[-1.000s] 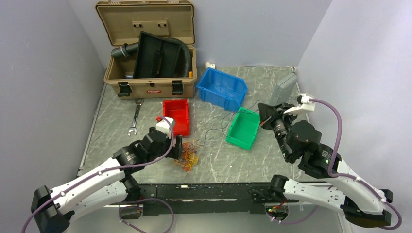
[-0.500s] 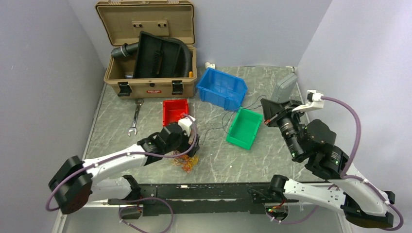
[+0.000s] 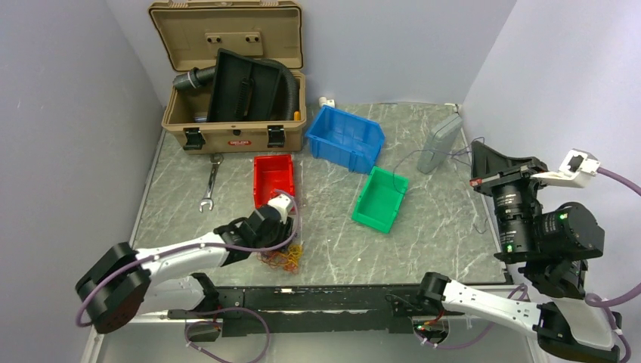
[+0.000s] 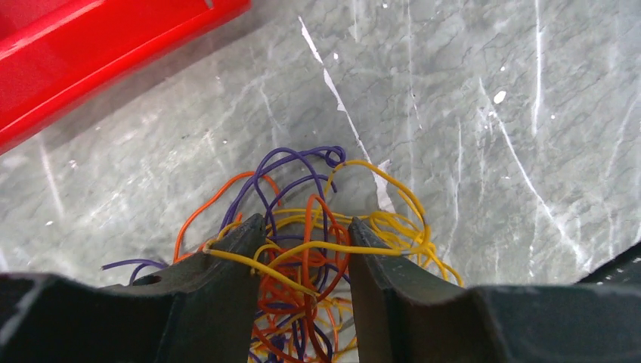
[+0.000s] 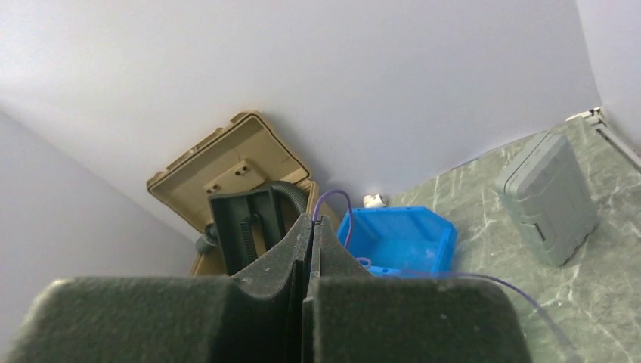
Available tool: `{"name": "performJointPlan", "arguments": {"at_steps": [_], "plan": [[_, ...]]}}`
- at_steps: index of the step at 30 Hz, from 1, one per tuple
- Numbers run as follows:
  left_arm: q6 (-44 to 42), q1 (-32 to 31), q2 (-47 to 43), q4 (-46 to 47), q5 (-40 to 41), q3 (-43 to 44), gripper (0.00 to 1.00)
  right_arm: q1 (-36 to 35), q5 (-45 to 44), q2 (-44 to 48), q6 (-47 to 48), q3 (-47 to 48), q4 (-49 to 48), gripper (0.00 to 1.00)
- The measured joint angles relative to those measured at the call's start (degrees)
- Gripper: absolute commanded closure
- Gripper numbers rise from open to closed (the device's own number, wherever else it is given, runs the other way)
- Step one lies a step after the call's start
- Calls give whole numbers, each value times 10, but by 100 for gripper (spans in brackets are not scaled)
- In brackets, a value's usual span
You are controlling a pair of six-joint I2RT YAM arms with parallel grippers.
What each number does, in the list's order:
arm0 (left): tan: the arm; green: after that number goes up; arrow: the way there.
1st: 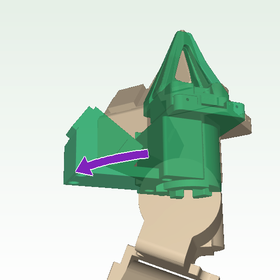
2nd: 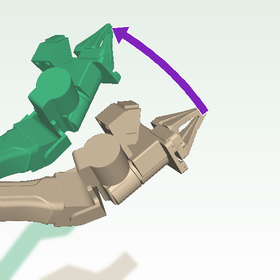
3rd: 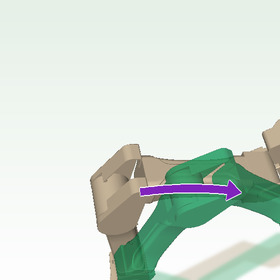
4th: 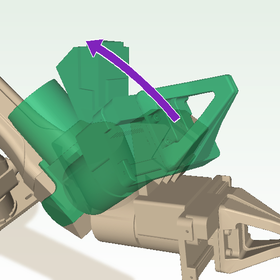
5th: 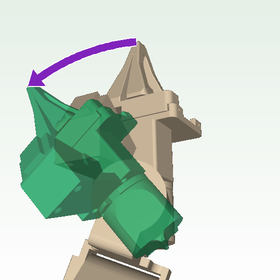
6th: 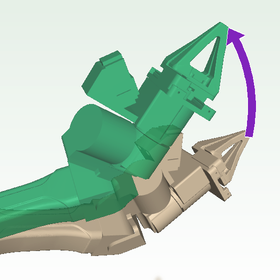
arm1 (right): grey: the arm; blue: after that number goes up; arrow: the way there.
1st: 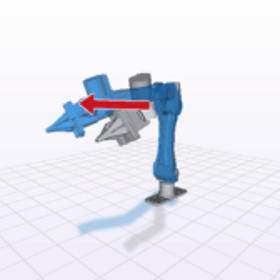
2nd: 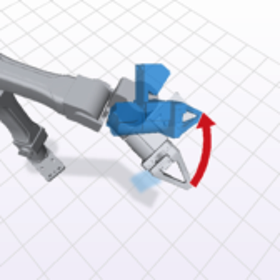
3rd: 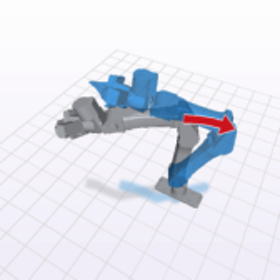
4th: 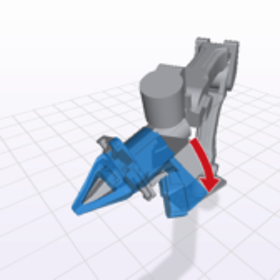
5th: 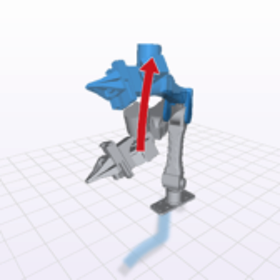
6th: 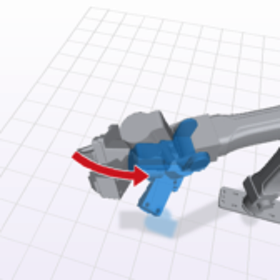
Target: Untangle the cables
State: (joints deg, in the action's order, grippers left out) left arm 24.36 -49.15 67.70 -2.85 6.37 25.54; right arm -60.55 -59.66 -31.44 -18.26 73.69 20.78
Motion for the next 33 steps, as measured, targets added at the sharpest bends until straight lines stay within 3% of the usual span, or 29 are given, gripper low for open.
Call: {"name": "performJointPlan", "arguments": {"at_steps": [10, 21, 28, 33], "plan": [[23, 0, -151, -98, 40, 11, 62, 0, -4, -71, 7, 9, 2, 100], [23, 0, -183, -176, 72, 46, 60, 0, -5, -178, 38, -9, -39, 100], [27, 1, -211, -187, 91, 46, 60, 7, 0, -279, 85, 33, -69, 100], [31, 1, -211, -192, 97, 46, 60, 62, 24, -339, 115, 57, -104, 100]]}}
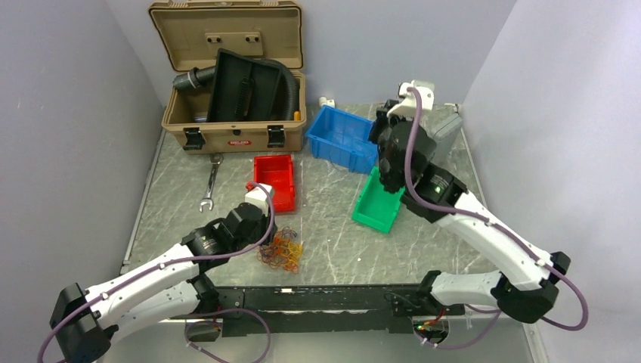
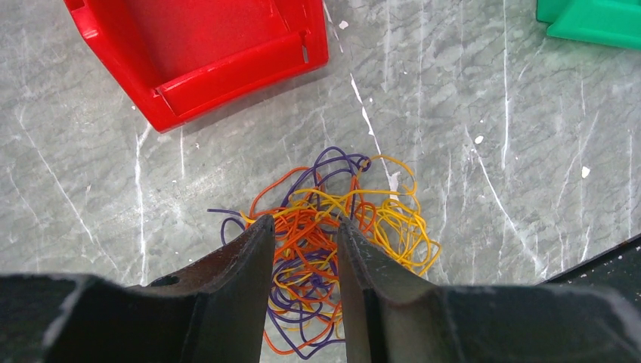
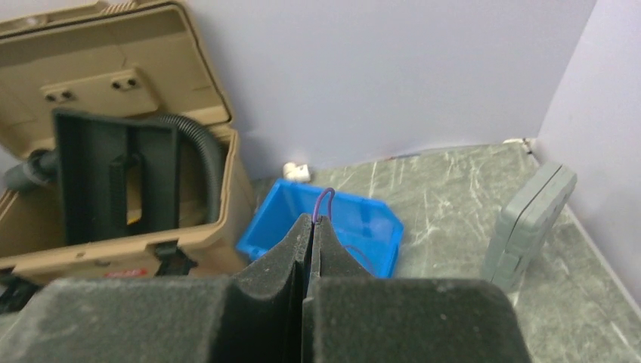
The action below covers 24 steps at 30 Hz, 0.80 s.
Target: Untangle the cables
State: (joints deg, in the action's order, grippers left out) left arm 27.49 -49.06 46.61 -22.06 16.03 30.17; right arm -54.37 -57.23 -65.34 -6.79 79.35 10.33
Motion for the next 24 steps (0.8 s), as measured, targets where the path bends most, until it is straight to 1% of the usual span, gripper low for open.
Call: {"name": "performJointPlan", "arguments": {"at_steps": [5, 10, 15, 24], "plan": [[6, 0, -4, -6, 2, 0, 59, 95, 66, -61, -9, 54, -12, 100], [12, 0, -20, -12, 2, 0, 59, 153, 116, -133, -7, 117, -35, 100], [20, 0, -21, -9, 1, -2, 59, 185, 157, -219, 4, 189, -42, 100], [19, 1, 12, -6, 1, -2, 59, 224, 205, -325, -1, 218, -31, 100]]}}
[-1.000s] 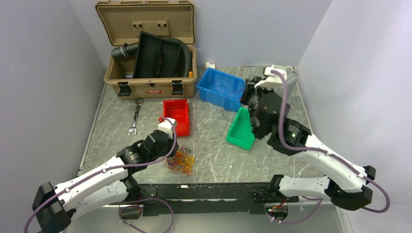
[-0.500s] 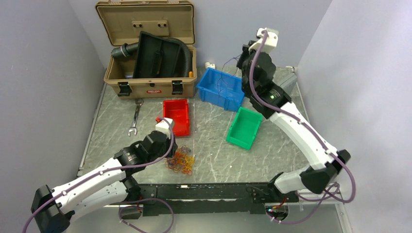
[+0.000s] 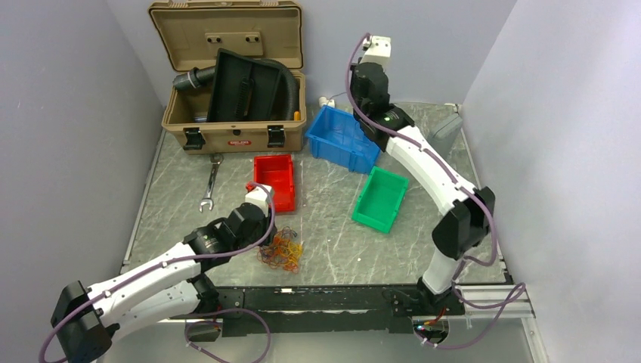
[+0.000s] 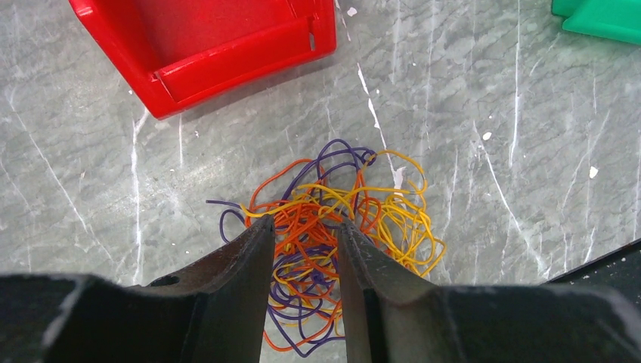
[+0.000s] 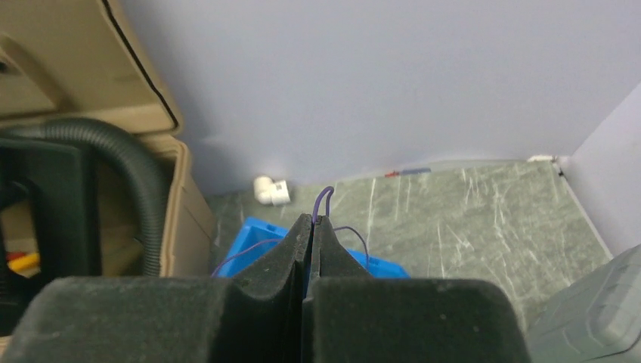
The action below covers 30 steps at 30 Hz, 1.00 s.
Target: Untangle the cables
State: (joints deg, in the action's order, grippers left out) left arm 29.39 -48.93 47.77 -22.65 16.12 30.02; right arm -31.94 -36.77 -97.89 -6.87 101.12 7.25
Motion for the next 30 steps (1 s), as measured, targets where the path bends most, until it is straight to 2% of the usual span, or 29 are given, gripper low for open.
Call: {"name": "performJointPlan", "arguments": {"at_steps": [9, 10, 11, 12, 13, 15, 16, 19, 24, 30], "plan": [[0, 1, -23, -8, -3, 0, 58, 26, -2, -96, -43, 18, 44, 100], [0, 1, -23, -8, -3, 0, 58, 27, -2, -103, -44, 22, 47, 98], [0, 1, -23, -9, -4, 0, 57, 27, -2, -108, -45, 24, 49, 88], [0, 1, -22, -10, -4, 0, 57, 27, -1, -110, -45, 24, 52, 64], [0, 1, -21, -11, -4, 0, 55, 27, 3, -111, -47, 24, 56, 48], [0, 1, -20, -14, -4, 0, 52, 27, 20, -111, -48, 24, 67, 33], [0, 1, -18, -17, -4, 1, 51, 27, 31, -111, -47, 24, 71, 31], [-1, 1, -17, -19, -9, 1, 44, 27, 59, -104, -49, 11, 82, 30], [-1, 2, -15, -19, -21, 2, 23, 27, 120, -45, -59, -57, 119, 30], [9, 18, 7, -14, -51, 2, 20, 22, 299, 125, -79, -233, 103, 28]]}}
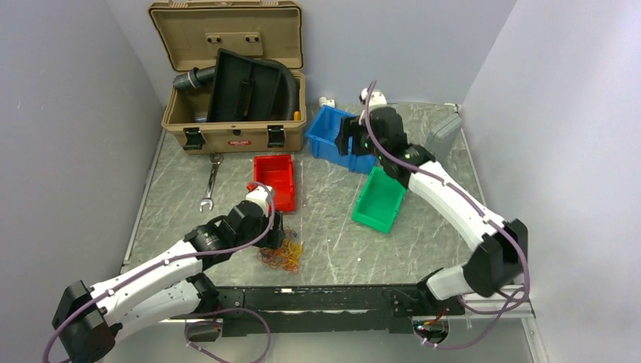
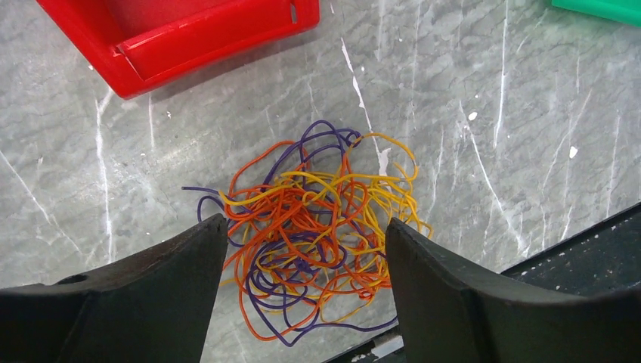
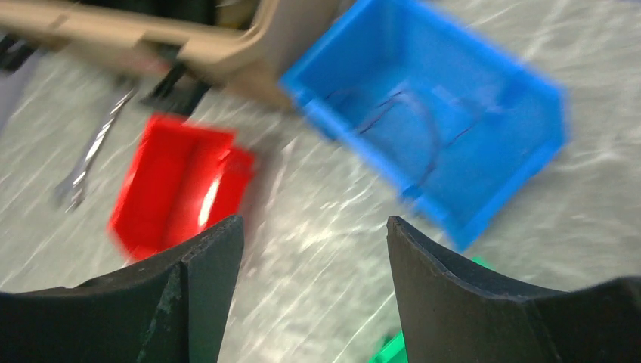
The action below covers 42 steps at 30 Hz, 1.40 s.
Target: Untangle the cables
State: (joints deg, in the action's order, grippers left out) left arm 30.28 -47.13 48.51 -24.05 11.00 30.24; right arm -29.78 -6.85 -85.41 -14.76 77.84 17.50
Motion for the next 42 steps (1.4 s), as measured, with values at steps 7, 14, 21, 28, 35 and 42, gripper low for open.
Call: {"name": "performJointPlan", "arguments": {"at_steps": [7, 14, 21, 28, 35, 42], "plan": [[10, 23, 12, 20, -37, -2, 29, -117, 92, 114, -39, -197, -74, 35], [9, 31, 32, 20, -52, -4, 35, -212, 94, 125, -104, -371, -200, 40], [9, 32, 54, 17, -62, -4, 38, -273, 88, 105, -129, -435, -302, 40], [8, 32, 76, 18, -69, -4, 53, -327, 97, 38, -114, -435, -388, 40], [4, 32, 83, 18, -78, -2, 87, -350, 99, 1, -117, -438, -423, 49], [4, 32, 83, 16, -76, 3, 100, -377, 100, -17, -130, -445, -445, 73]]}}
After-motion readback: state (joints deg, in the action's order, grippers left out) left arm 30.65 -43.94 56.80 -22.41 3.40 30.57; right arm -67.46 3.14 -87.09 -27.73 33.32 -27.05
